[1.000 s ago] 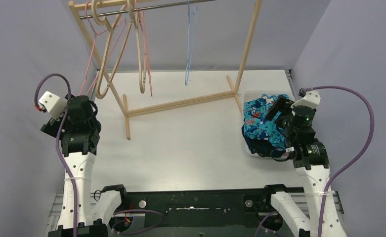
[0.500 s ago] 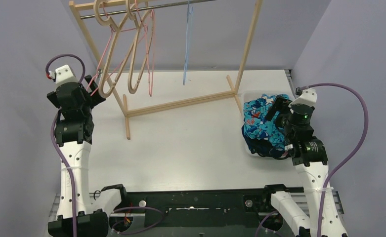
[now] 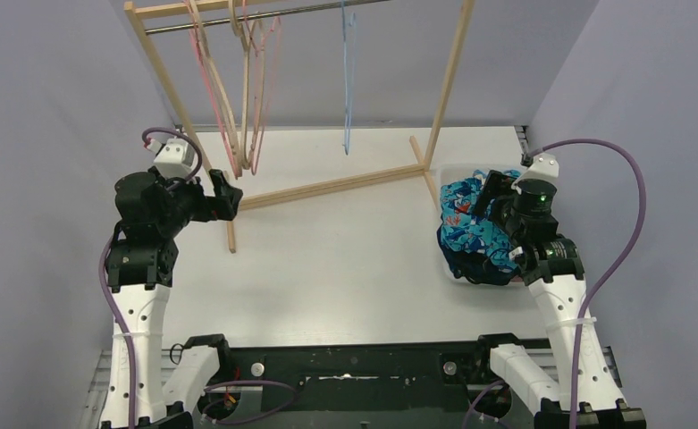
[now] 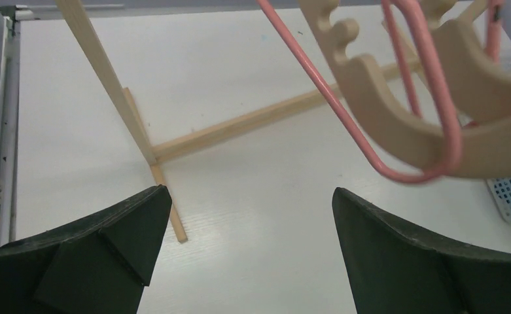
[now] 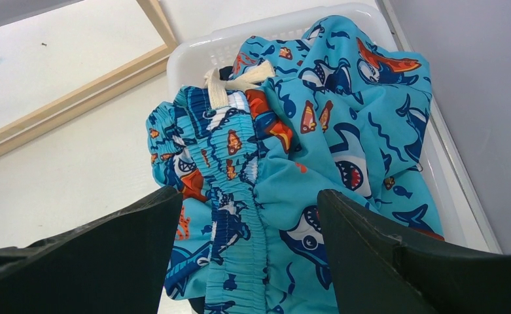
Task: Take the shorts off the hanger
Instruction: Reset both arms
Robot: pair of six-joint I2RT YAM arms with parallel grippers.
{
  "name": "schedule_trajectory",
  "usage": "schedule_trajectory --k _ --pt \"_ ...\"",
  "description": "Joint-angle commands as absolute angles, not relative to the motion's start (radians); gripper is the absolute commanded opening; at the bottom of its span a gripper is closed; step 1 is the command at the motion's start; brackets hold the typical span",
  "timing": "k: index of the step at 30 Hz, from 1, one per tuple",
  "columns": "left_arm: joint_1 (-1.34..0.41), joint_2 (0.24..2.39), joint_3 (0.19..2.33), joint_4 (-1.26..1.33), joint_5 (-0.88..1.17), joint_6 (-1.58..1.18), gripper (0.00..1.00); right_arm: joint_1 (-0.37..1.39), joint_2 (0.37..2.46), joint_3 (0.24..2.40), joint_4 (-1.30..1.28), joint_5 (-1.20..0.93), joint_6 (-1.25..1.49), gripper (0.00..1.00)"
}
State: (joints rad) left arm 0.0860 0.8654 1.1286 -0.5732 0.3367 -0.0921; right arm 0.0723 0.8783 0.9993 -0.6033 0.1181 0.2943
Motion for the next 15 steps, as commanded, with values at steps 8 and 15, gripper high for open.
schedule_trajectory --k 8,15 --pt "0.071 0.848 1.178 -0.534 -0.129 -0.184 0.97 0.067 0.891 1.045 -0.537 0.091 0.243 0.77" --pt "0.058 0.829 1.190 -0.494 -0.374 -0.215 0.97 0.067 0.868 1.126 -0.554 0.085 0.196 0.79"
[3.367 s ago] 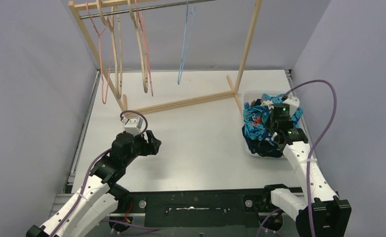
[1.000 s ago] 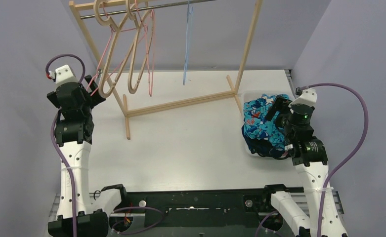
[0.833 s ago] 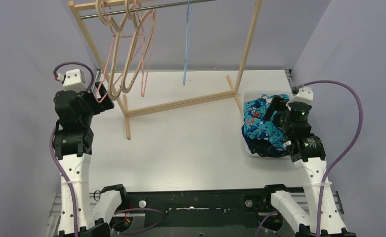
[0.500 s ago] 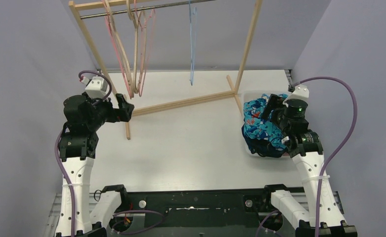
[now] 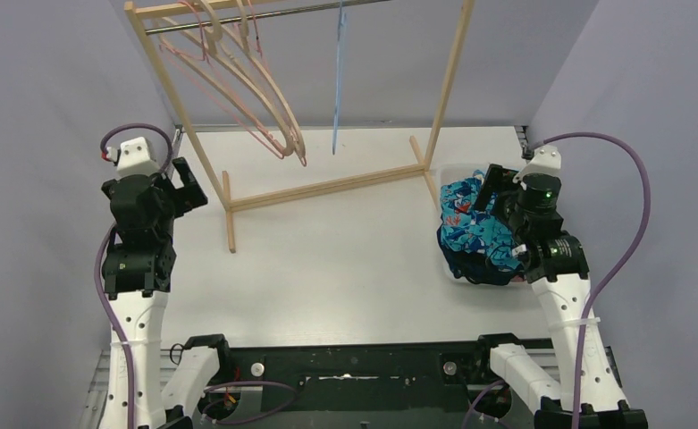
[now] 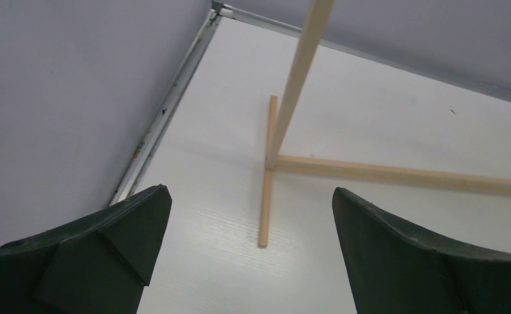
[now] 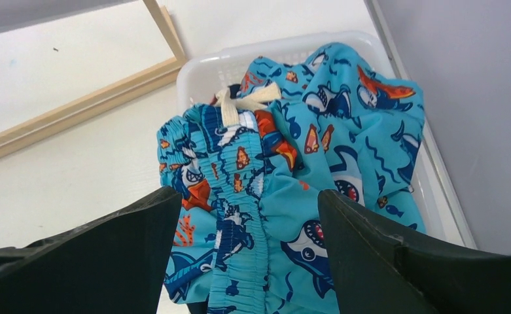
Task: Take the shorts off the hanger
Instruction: Reset both arms
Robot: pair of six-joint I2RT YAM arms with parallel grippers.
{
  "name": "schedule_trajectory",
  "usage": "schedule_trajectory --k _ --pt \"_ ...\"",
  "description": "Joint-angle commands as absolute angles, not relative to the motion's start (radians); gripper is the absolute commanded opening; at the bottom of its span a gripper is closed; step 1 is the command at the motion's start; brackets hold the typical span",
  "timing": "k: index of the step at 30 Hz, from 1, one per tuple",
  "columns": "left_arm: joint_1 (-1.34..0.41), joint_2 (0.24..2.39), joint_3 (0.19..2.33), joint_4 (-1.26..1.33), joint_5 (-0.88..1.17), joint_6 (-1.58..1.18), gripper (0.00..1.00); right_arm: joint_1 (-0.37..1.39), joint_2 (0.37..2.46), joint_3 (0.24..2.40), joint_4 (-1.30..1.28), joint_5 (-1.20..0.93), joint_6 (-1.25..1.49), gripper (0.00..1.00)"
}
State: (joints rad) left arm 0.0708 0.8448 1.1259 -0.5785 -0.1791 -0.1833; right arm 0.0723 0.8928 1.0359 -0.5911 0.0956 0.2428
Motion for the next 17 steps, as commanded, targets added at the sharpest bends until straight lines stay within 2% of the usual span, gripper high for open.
schedule_trajectory --k 1,4,8,17 --pt "0.054 0.831 1.196 -0.493 -0.394 -0.219 0.97 0.068 0.860 1.135 -0.553 0.084 0.188 0.80" --pt "0.040 0.829 1.201 -0.487 -0.444 -0.222 0.97 0.068 0.840 1.160 -0.555 0.095 0.178 0.91" --pt "0.021 0.823 1.198 -0.475 -0.467 -0.220 0.97 0.067 0.815 1.185 -0.563 0.099 0.182 1.00" --pt "0.009 0.829 1.186 -0.456 -0.460 -0.215 0.97 0.069 0.806 1.146 -0.545 0.082 0.225 0.98"
